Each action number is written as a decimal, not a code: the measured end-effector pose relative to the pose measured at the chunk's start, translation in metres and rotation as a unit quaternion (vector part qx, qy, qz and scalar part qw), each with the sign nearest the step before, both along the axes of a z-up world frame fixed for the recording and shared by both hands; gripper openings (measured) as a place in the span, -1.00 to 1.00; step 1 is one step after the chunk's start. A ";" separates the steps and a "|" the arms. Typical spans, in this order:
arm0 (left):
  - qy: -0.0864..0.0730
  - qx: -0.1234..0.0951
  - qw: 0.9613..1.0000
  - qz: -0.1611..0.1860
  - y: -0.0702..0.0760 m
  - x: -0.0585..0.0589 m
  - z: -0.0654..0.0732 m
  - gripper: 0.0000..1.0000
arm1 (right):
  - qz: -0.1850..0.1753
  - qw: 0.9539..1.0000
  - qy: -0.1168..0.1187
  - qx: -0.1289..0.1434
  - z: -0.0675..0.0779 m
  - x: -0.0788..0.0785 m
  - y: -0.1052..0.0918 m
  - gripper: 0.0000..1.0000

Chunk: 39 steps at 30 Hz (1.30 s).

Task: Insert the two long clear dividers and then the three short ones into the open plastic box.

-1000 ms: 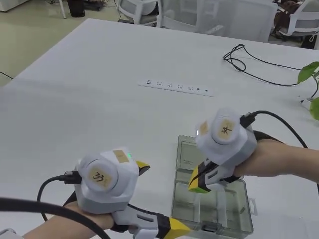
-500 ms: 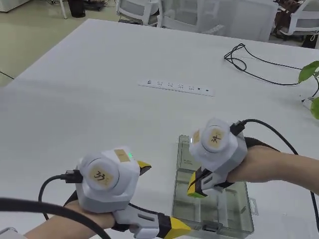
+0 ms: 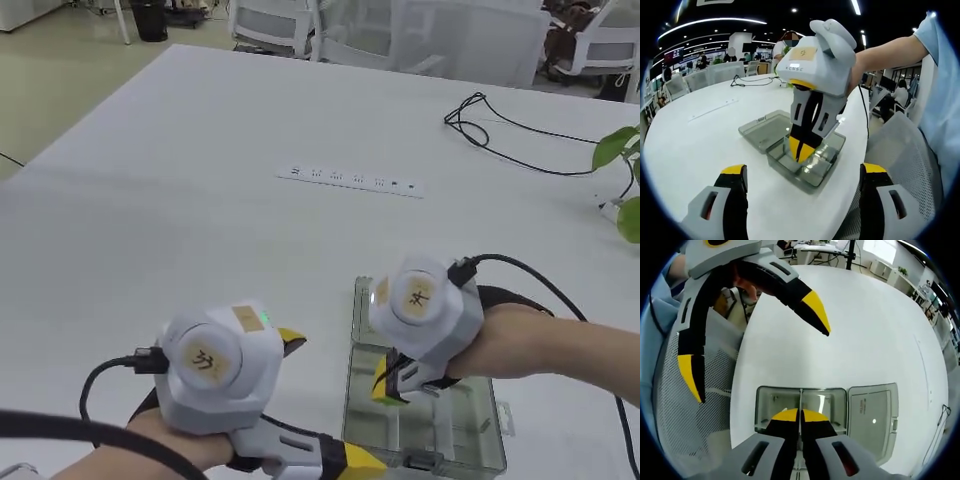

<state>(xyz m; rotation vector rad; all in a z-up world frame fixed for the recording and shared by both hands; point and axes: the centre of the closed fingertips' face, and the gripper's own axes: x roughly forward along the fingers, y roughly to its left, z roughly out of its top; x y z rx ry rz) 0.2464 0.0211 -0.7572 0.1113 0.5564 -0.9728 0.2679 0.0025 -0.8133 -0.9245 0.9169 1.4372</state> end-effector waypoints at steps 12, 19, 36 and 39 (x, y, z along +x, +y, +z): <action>-0.001 0.002 1.000 -0.007 -0.003 -0.001 0.000 0.90 | 0.042 0.999 -0.008 0.028 0.002 -0.007 -0.003 -0.57; 0.001 0.001 1.000 -0.009 -0.004 -0.001 0.001 0.91 | 0.025 0.997 -0.002 0.078 0.017 -0.007 0.000 -0.17; 0.001 0.003 1.000 -0.009 -0.001 -0.005 0.000 0.94 | -0.044 0.984 -0.029 0.170 0.035 -0.003 -0.007 1.00; 0.002 0.008 1.000 -0.013 0.000 -0.007 -0.001 0.94 | -0.063 0.980 -0.032 0.186 0.042 0.000 -0.013 1.00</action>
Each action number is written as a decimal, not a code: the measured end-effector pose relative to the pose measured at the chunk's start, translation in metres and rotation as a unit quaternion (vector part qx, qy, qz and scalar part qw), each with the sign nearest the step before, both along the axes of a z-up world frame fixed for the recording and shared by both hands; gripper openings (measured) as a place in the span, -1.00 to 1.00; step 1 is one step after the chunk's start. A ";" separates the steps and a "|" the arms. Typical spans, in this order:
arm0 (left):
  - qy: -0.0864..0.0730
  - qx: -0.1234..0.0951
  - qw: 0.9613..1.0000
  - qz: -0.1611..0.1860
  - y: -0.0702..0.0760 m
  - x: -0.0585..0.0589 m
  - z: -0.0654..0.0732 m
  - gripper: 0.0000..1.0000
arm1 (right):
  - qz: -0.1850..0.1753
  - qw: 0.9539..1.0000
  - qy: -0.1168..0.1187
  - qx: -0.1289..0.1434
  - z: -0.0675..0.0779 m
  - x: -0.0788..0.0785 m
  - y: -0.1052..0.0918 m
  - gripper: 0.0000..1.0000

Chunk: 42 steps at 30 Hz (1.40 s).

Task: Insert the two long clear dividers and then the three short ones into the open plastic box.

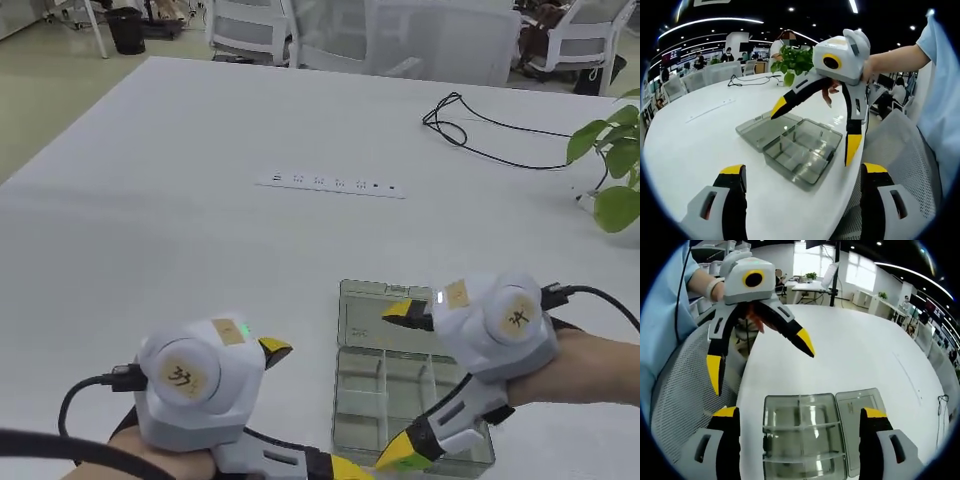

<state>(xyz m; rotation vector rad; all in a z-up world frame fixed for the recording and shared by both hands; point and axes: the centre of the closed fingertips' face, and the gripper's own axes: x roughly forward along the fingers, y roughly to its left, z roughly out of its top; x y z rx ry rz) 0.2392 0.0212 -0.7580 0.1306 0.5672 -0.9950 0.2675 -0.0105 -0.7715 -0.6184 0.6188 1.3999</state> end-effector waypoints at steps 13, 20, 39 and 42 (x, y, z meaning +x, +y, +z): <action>-0.007 -0.005 1.000 0.013 0.002 0.003 0.003 0.94 | -0.083 0.996 -0.005 0.029 0.013 0.009 -0.060 1.00; -0.008 -0.002 1.000 0.016 0.005 0.004 0.004 0.94 | -0.122 0.992 -0.007 0.015 0.011 0.008 -0.108 1.00; -0.015 0.005 1.000 0.020 0.008 0.004 0.008 0.93 | -0.114 0.988 0.001 -0.101 -0.020 -0.009 -0.200 0.95; -0.014 0.005 1.000 0.023 0.010 0.004 0.008 0.93 | -0.094 0.987 -0.002 -0.132 -0.028 -0.010 -0.208 0.86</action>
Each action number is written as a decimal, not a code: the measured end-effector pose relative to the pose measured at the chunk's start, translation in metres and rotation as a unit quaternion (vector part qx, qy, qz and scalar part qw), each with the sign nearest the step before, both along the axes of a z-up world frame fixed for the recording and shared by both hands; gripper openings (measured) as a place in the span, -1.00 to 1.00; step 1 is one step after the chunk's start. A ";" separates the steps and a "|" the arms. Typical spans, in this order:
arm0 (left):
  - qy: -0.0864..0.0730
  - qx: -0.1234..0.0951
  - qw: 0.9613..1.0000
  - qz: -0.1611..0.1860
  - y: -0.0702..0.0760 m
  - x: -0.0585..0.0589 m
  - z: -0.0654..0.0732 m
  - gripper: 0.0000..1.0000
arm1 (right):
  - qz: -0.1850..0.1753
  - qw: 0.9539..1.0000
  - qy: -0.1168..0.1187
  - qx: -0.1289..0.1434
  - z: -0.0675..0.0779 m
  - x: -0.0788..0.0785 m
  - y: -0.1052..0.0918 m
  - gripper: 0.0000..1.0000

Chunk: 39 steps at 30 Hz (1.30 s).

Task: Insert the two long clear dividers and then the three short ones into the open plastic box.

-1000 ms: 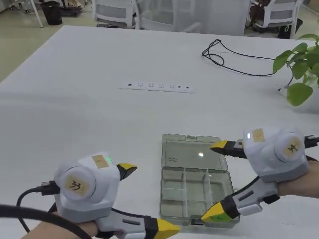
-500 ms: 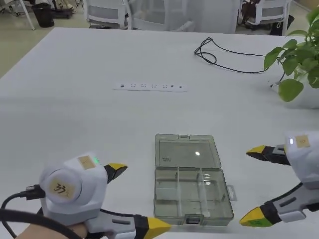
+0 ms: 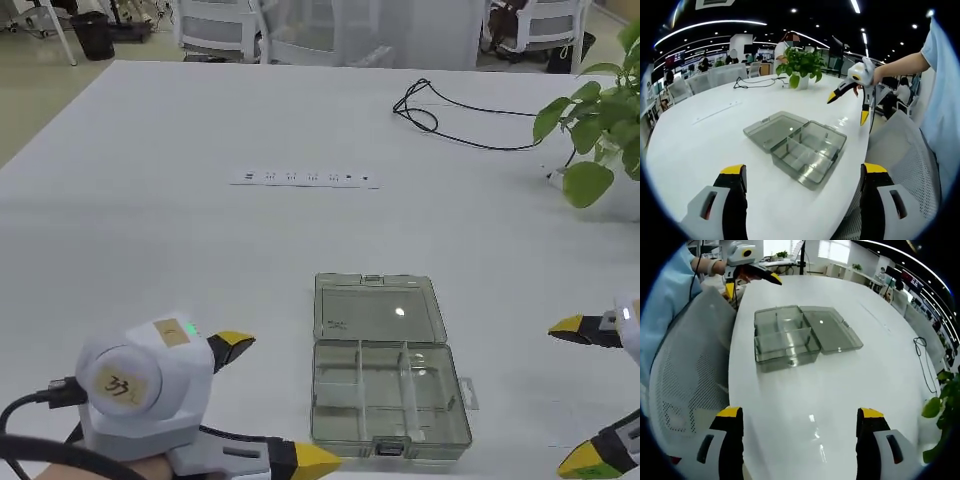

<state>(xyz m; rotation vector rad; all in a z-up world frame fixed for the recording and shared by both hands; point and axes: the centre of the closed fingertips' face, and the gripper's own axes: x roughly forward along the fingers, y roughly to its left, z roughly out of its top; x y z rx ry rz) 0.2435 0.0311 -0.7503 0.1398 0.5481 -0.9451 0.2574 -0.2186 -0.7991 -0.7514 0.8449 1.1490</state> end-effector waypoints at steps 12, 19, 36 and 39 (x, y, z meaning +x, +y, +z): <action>0.002 -0.001 1.000 0.011 0.006 -0.001 -0.001 0.92 | 0.063 0.995 0.030 -0.070 -0.026 -0.001 -0.014 0.32; 0.003 0.000 1.000 0.016 0.010 -0.001 -0.002 0.92 | 0.089 0.990 0.046 -0.099 -0.035 0.000 -0.023 0.01; 0.007 -0.001 1.000 0.029 0.017 -0.002 -0.004 0.91 | 0.108 0.983 0.055 -0.138 -0.055 0.004 -0.028 -0.22; 0.006 0.000 1.000 0.030 0.018 -0.001 -0.004 0.91 | 0.114 0.982 0.049 -0.142 -0.055 0.004 -0.028 -0.25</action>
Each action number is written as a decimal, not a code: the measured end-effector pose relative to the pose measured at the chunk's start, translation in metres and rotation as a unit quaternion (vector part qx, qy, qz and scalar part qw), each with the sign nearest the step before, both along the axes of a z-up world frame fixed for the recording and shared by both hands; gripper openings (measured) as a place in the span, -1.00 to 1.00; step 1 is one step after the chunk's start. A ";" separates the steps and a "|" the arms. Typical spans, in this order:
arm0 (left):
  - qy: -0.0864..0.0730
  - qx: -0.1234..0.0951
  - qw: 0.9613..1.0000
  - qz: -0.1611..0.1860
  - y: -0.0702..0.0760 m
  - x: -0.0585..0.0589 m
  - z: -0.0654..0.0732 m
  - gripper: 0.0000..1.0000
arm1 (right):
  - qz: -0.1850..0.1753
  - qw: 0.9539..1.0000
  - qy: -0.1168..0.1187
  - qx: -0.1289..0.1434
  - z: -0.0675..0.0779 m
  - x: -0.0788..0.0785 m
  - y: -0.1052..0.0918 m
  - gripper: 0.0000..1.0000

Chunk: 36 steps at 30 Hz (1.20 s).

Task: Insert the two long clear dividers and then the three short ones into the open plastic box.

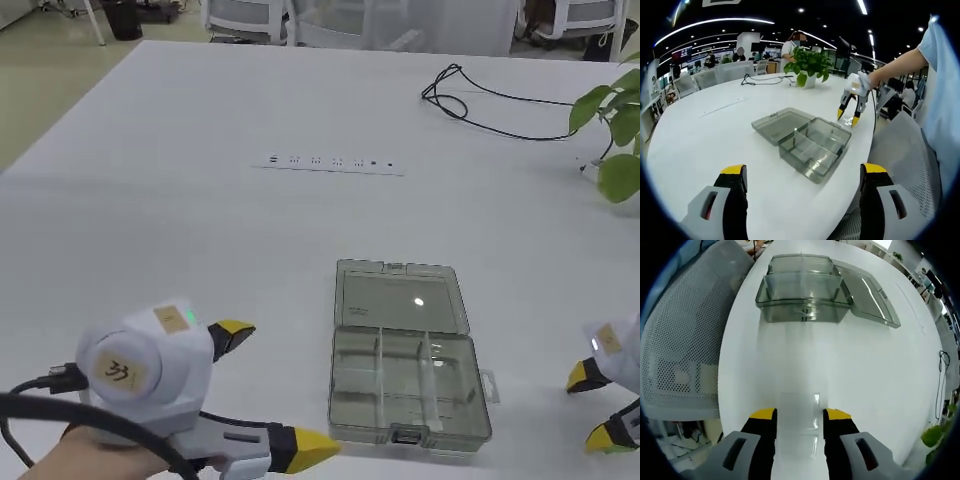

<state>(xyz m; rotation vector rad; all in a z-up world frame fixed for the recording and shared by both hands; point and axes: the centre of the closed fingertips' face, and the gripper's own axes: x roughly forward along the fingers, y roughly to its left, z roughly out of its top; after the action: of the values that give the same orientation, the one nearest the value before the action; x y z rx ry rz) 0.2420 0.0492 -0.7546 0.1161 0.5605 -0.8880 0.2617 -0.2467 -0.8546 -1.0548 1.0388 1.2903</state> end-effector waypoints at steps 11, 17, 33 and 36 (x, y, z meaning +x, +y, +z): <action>-0.004 -0.005 1.000 0.002 -0.001 0.003 0.002 0.90 | -0.005 1.000 0.000 -0.002 0.000 -0.002 0.001 -0.34; -0.002 -0.012 1.000 0.002 -0.003 0.005 0.002 0.90 | -0.017 1.000 0.000 -0.002 0.000 -0.004 0.001 -0.35; 0.042 -0.071 0.997 0.010 -0.029 0.005 0.004 0.83 | -0.059 0.996 -0.052 0.043 0.032 0.011 0.017 -0.36; 0.052 -0.082 0.995 0.012 -0.036 0.009 0.005 0.80 | -0.053 0.994 -0.073 0.057 0.046 0.016 0.027 -0.36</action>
<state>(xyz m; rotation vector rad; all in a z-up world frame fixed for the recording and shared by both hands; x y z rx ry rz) 0.2505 0.0128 -0.7492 -0.0866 0.5814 -0.9159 0.2779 -0.2193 -0.8089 -0.9788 0.8890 1.1546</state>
